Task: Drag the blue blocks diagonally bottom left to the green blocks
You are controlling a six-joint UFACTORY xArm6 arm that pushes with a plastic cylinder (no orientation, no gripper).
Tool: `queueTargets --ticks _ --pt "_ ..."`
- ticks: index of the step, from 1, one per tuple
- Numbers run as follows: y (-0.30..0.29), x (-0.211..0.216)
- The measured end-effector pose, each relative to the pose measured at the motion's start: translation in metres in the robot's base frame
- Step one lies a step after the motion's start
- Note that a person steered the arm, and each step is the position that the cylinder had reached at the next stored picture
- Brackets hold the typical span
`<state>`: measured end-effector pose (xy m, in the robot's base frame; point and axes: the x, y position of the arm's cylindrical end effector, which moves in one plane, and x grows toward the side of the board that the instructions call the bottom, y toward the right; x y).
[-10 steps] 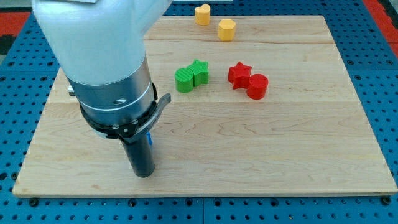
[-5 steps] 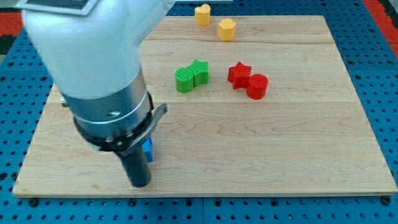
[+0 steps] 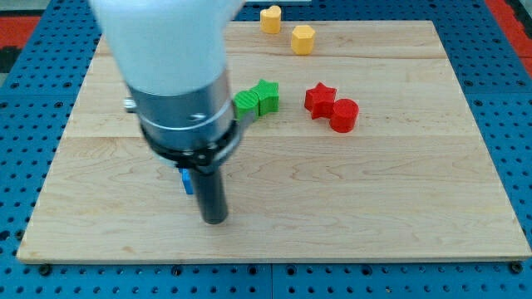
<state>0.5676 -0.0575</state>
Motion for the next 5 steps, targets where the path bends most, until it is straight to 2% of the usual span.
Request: queueTargets --ticks 2,3,4,5 --pt "-0.017 -0.071" --pt "-0.020 -0.080" --pt "-0.018 -0.059" --pt "-0.060 -0.072"
